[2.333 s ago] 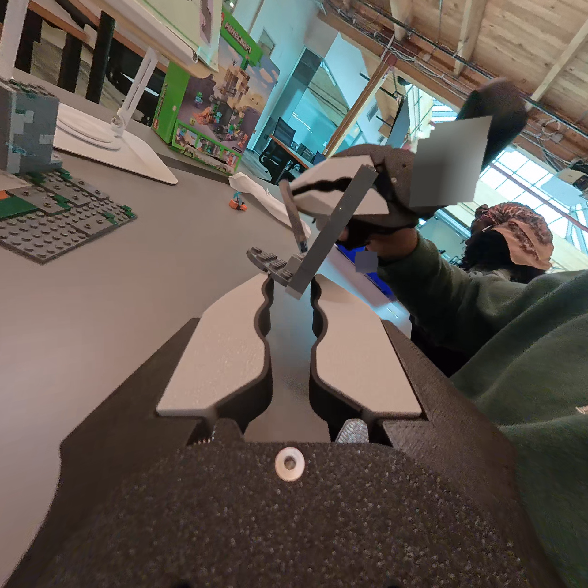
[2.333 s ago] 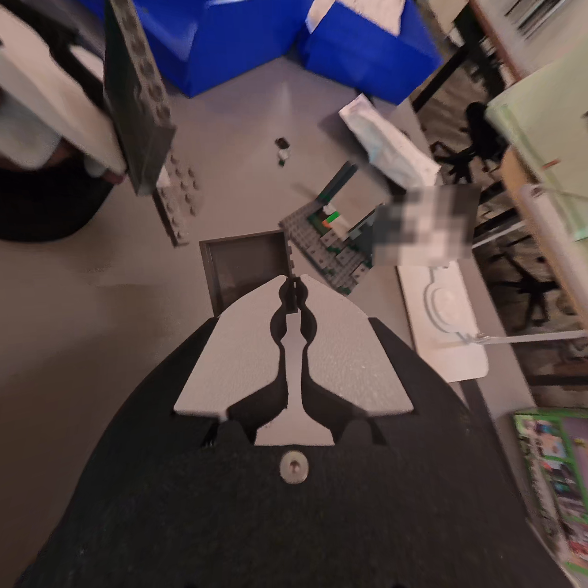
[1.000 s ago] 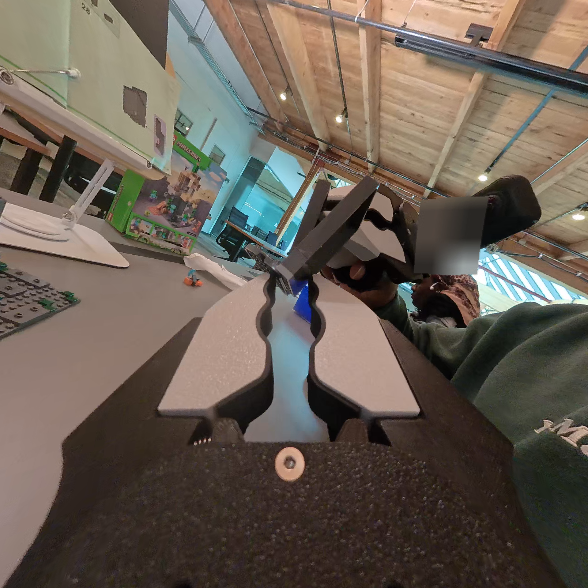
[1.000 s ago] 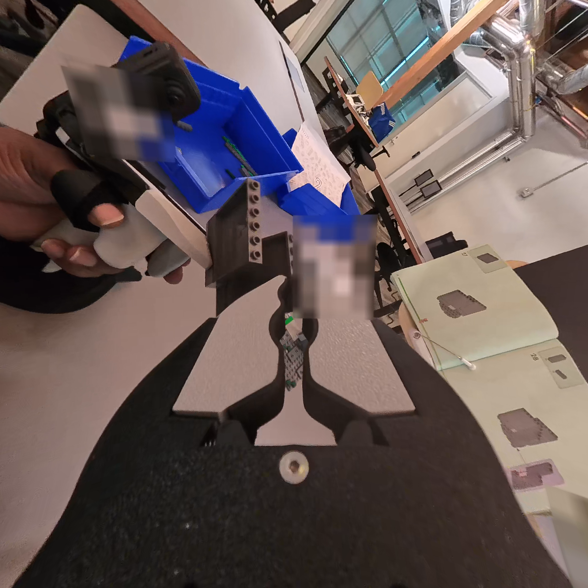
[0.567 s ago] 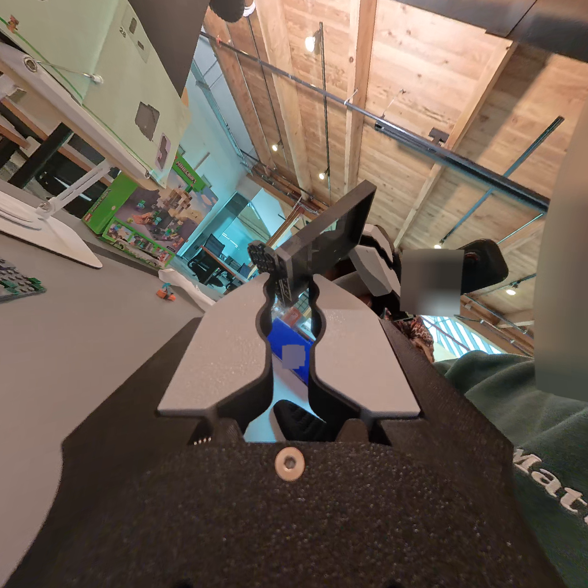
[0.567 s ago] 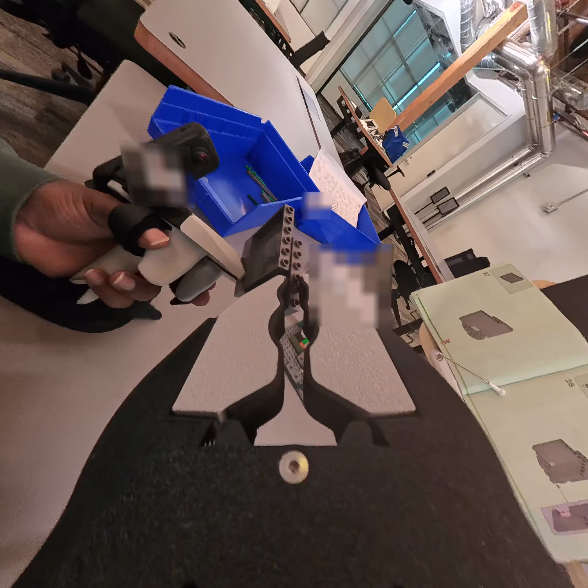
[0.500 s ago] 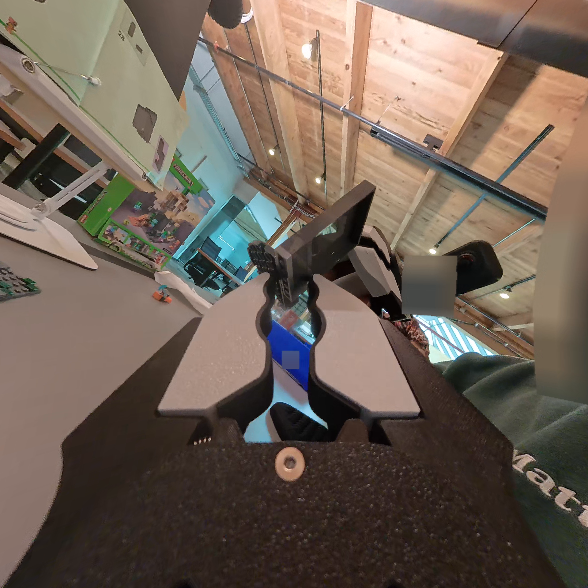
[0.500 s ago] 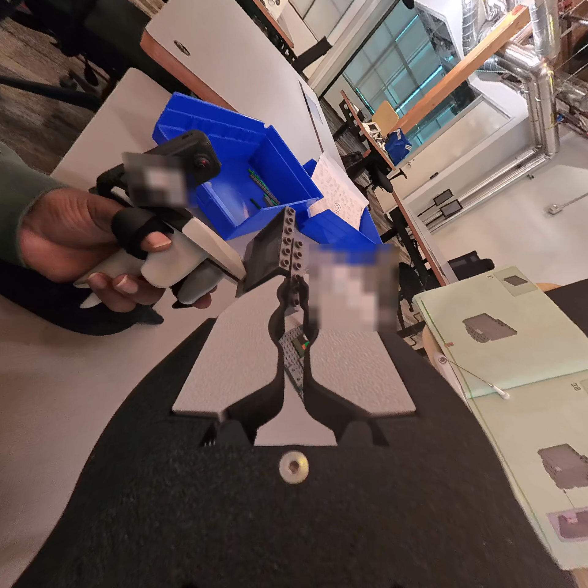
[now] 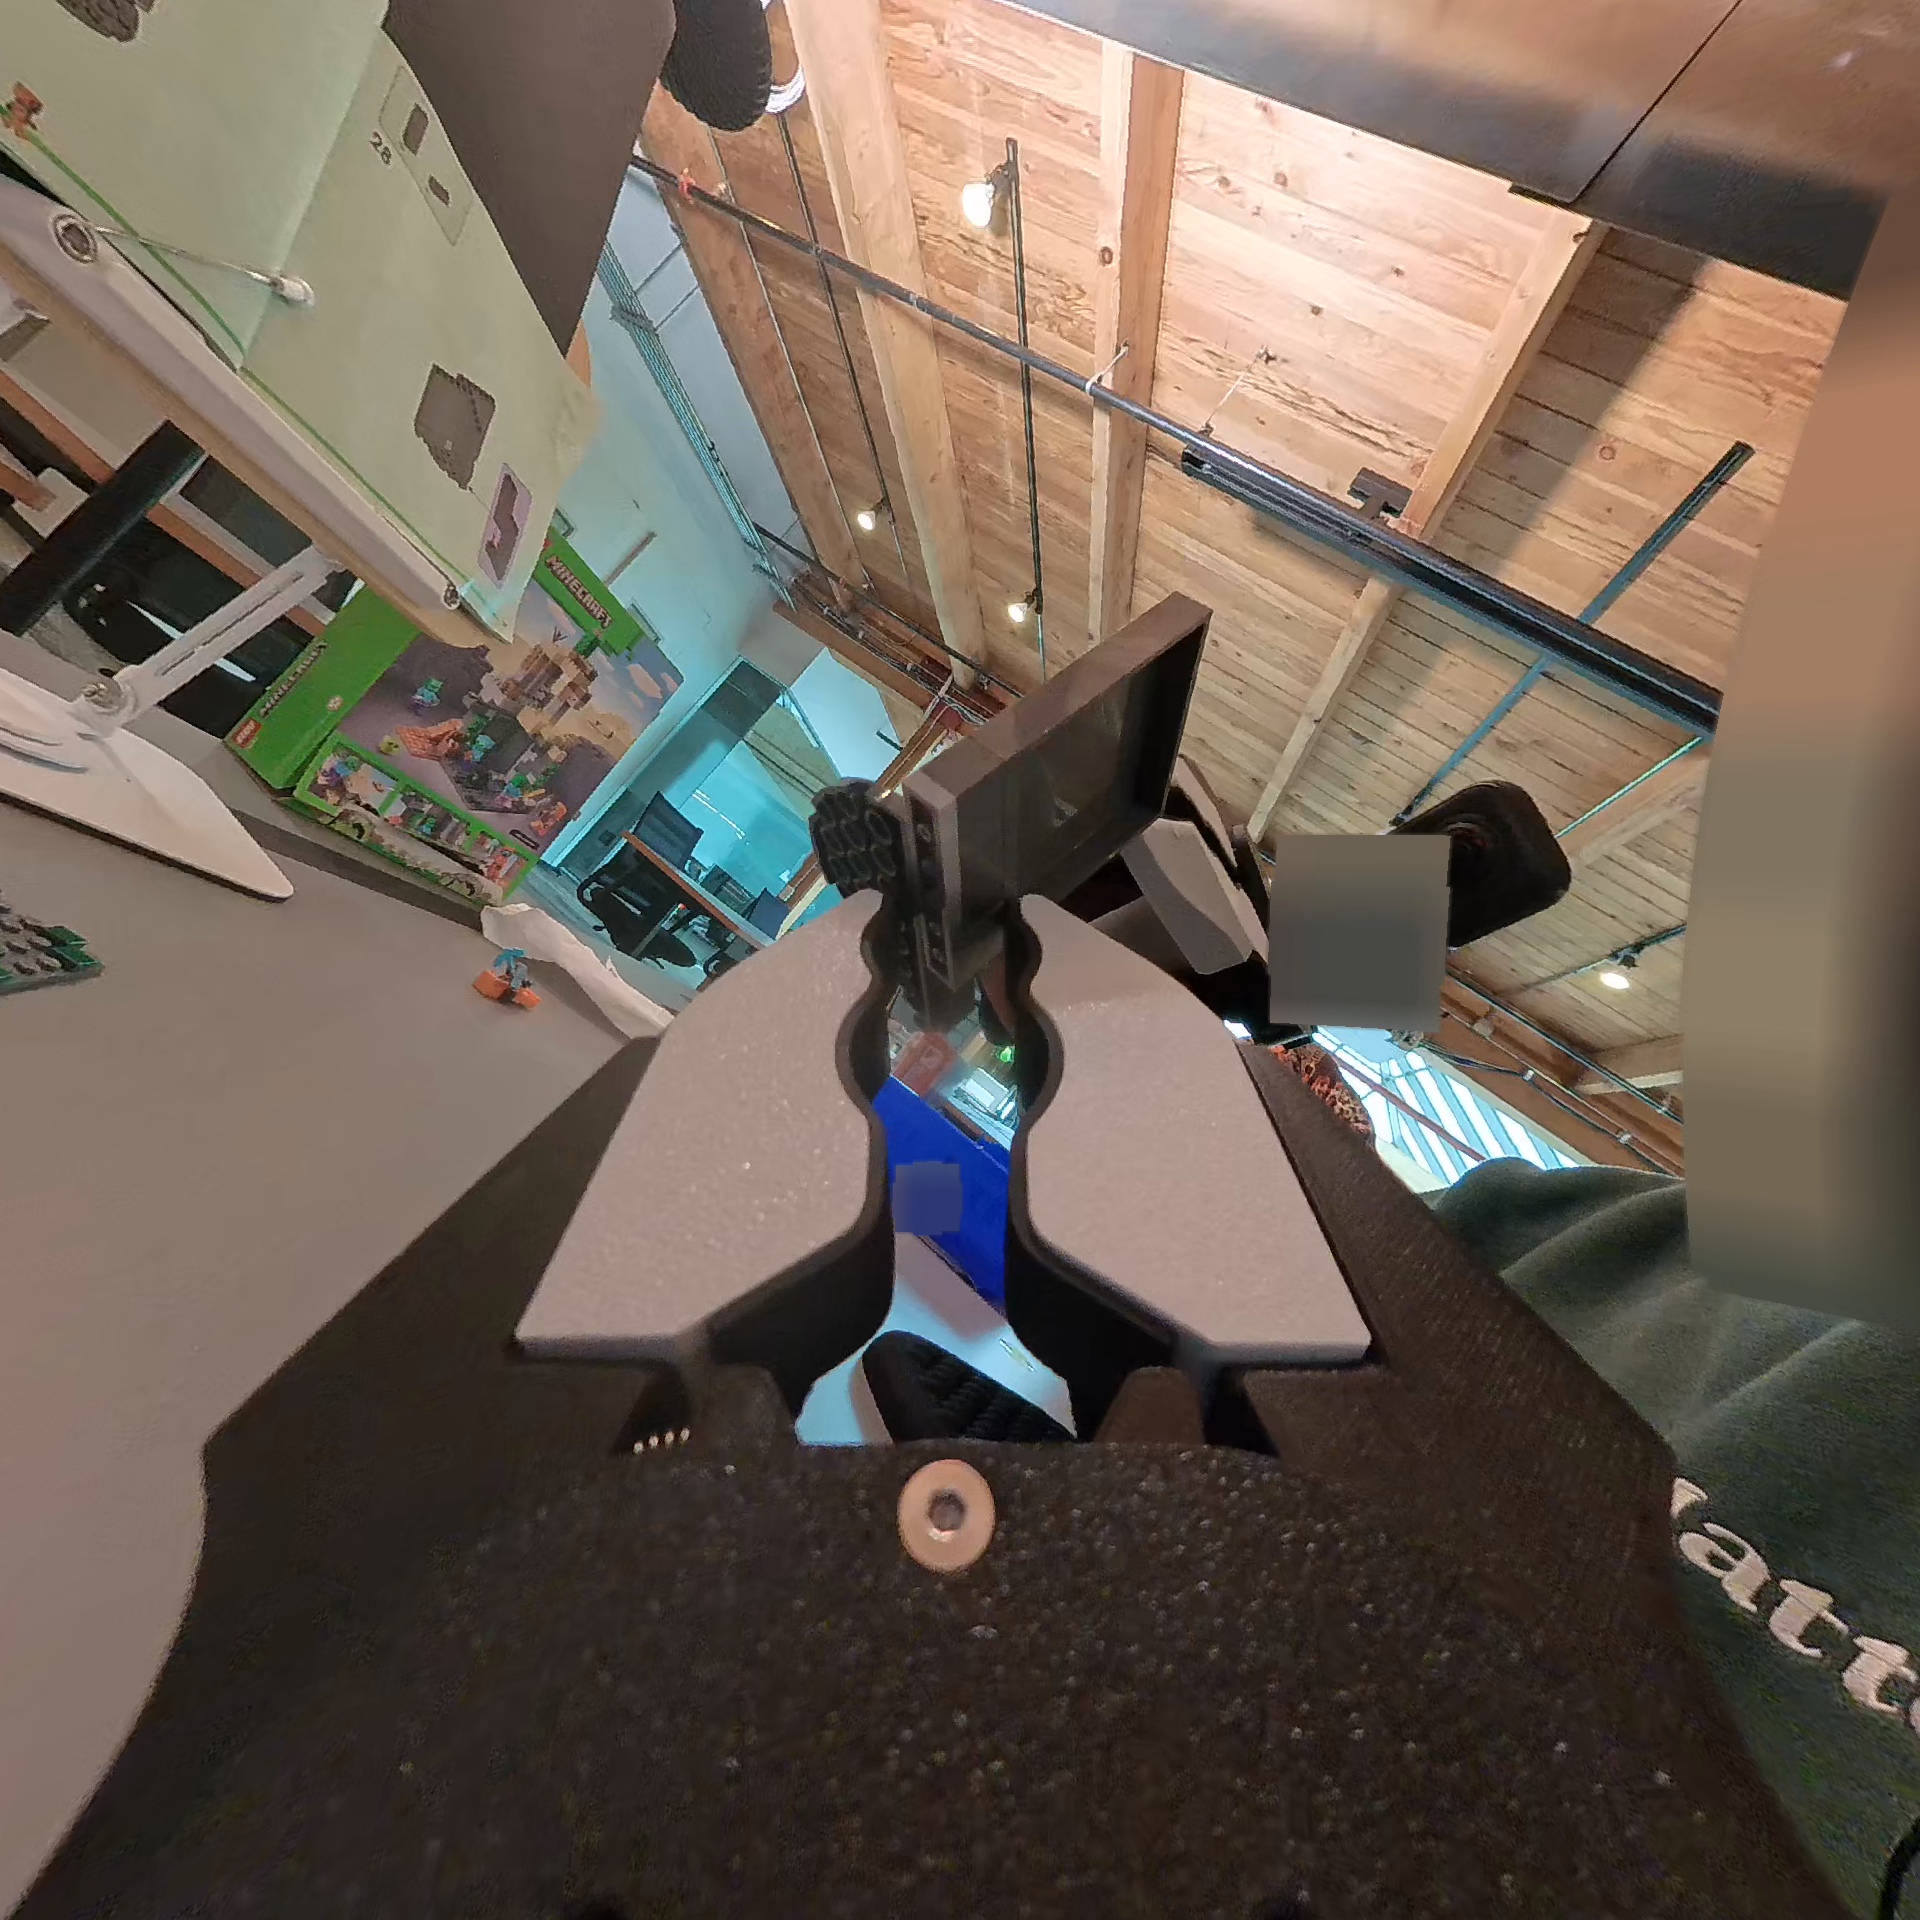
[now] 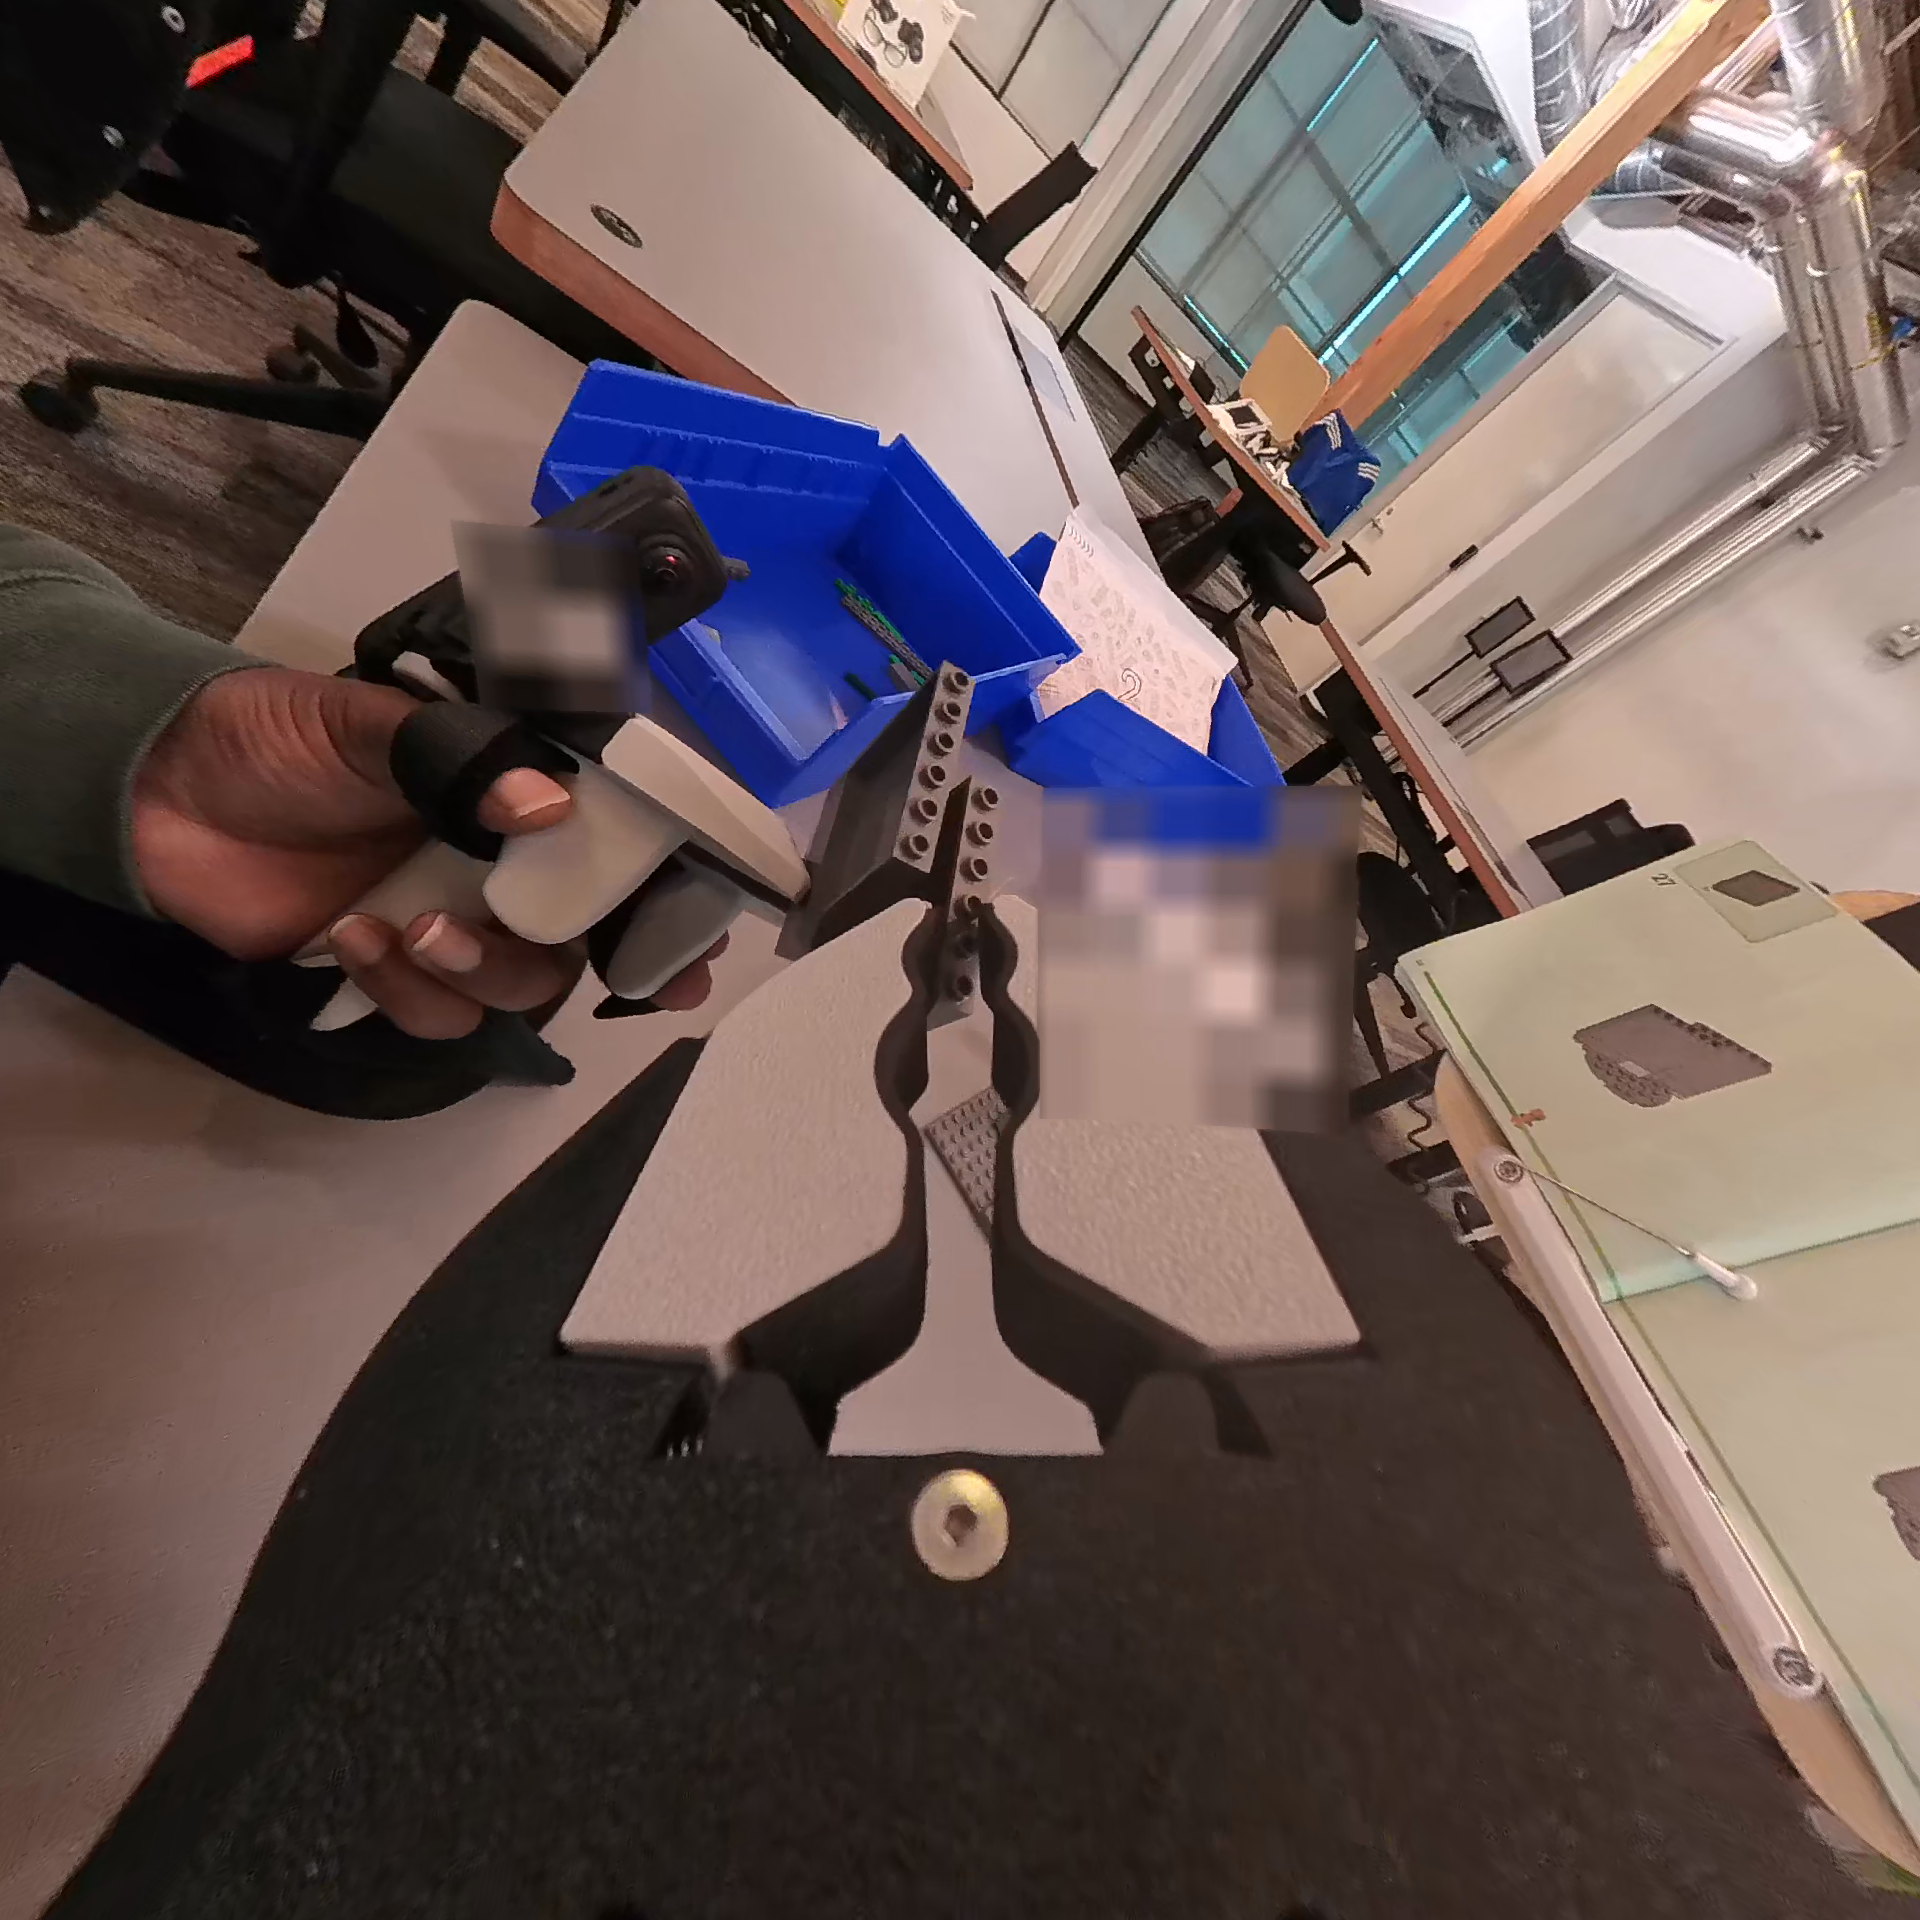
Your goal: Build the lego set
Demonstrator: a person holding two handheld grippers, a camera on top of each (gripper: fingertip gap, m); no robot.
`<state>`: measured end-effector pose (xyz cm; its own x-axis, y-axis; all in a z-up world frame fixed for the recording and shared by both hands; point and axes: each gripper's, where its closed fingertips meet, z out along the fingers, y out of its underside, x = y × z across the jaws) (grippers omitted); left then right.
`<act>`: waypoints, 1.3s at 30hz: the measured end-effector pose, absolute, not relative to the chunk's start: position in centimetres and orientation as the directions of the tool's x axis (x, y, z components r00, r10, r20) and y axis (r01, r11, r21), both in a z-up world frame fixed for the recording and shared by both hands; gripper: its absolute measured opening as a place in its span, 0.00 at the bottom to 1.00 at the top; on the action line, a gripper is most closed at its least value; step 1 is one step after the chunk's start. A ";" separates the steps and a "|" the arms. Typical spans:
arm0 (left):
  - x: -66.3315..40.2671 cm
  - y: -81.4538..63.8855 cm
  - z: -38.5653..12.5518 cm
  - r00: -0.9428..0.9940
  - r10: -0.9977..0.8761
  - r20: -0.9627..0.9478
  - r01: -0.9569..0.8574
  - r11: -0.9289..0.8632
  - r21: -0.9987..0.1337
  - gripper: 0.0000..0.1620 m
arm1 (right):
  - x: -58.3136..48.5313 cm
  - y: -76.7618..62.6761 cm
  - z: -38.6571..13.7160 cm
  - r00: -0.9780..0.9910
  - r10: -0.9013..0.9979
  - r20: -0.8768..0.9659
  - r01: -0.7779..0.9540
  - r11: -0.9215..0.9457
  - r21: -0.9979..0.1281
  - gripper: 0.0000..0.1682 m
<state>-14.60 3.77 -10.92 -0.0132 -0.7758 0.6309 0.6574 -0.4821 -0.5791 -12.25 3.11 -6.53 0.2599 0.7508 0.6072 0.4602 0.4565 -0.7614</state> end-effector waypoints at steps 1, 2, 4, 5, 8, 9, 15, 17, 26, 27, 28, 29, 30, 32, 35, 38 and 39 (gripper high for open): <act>-14.6 3.8 -10.9 -0.015 -0.776 0.630 0.659 -0.482 -0.578 0.12 | -12.2 3.1 -6.5 0.260 0.754 0.603 0.458 0.453 -0.765 0.04; -14.7 3.7 -10.9 -0.016 -0.776 0.630 0.660 -0.482 -0.576 0.12 | -12.2 3.1 -6.6 0.260 0.758 0.598 0.456 0.450 -0.768 0.04; -14.7 3.7 -10.9 -0.016 -0.776 0.630 0.662 -0.481 -0.575 0.11 | -12.3 3.1 -6.6 0.259 0.767 0.587 0.450 0.442 -0.776 0.05; -14.7 3.7 -10.9 -0.016 -0.777 0.630 0.661 -0.480 -0.576 0.11 | -12.3 3.1 -6.6 0.257 0.775 0.578 0.446 0.435 -0.782 0.05; -14.8 3.8 -11.0 -0.010 -0.773 0.634 0.660 -0.481 -0.576 0.11 | -12.3 3.0 -6.8 0.252 0.806 0.536 0.430 0.402 -0.808 0.07; -14.8 3.9 -11.1 -0.004 -0.769 0.640 0.657 -0.484 -0.578 0.11 | -12.3 3.0 -7.0 0.252 0.816 0.521 0.422 0.392 -0.818 0.07; -13.6 4.5 -13.0 0.086 -0.734 0.674 0.575 -0.516 -0.635 0.11 | -11.0 3.5 -8.9 0.285 0.860 0.424 0.395 0.297 -0.869 0.04; -13.0 4.6 -13.9 0.102 -0.711 0.696 0.532 -0.552 -0.642 0.11 | -10.2 3.6 -9.8 0.303 0.874 0.380 0.388 0.251 -0.887 0.04; -8.3 4.9 -18.1 0.224 -0.660 0.717 0.165 -0.700 -0.695 0.10 | -5.3 4.6 -14.0 0.413 0.890 0.194 0.349 0.042 -0.936 0.03; -7.8 4.9 -18.6 0.238 -0.664 0.709 0.120 -0.704 -0.700 0.09 | -4.7 4.8 -14.4 0.426 0.886 0.184 0.349 0.027 -0.937 0.03; -7.3 5.1 -19.0 0.253 -0.668 0.700 0.087 -0.705 -0.704 0.09 | -4.1 4.9 -14.9 0.437 0.882 0.174 0.350 0.011 -0.937 0.03; -6.8 5.3 -19.4 0.261 -0.673 0.692 0.048 -0.707 -0.706 0.09 | -3.5 5.0 -15.4 0.449 0.879 0.160 0.350 -0.009 -0.937 0.03; -6.3 5.4 -19.9 0.263 -0.675 0.689 0.011 -0.713 -0.701 0.09 | -3.0 5.1 -15.9 0.459 0.876 0.146 0.347 -0.026 -0.937 0.03; -5.4 5.7 -20.4 0.260 -0.676 0.689 -0.038 -0.720 -0.693 0.09 | -2.0 5.2 -16.6 0.481 0.866 0.134 0.345 -0.046 -0.938 0.02; -4.3 6.1 -20.6 0.233 -0.679 0.696 -0.061 -0.725 -0.686 0.09 | -0.7 5.5 -17.1 0.511 0.848 0.140 0.346 -0.054 -0.937 0.02; -3.6 6.3 -19.9 0.174 -0.682 0.711 -0.044 -0.726 -0.686 0.08 | 0.2 5.5 -16.7 0.529 0.838 0.138 0.322 -0.047 -0.946 0.03; -3.4 6.3 -19.5 0.152 -0.683 0.714 -0.034 -0.726 -0.687 0.08 | 0.4 5.5 -16.3 0.530 0.836 0.143 0.310 -0.034 -0.950 0.03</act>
<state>-3.37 6.32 -19.53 0.1524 -0.6832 0.7141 -0.0340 -0.7258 -0.6871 0.41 5.45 -16.34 0.5298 0.8360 0.1429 0.3105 -0.0344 -0.9500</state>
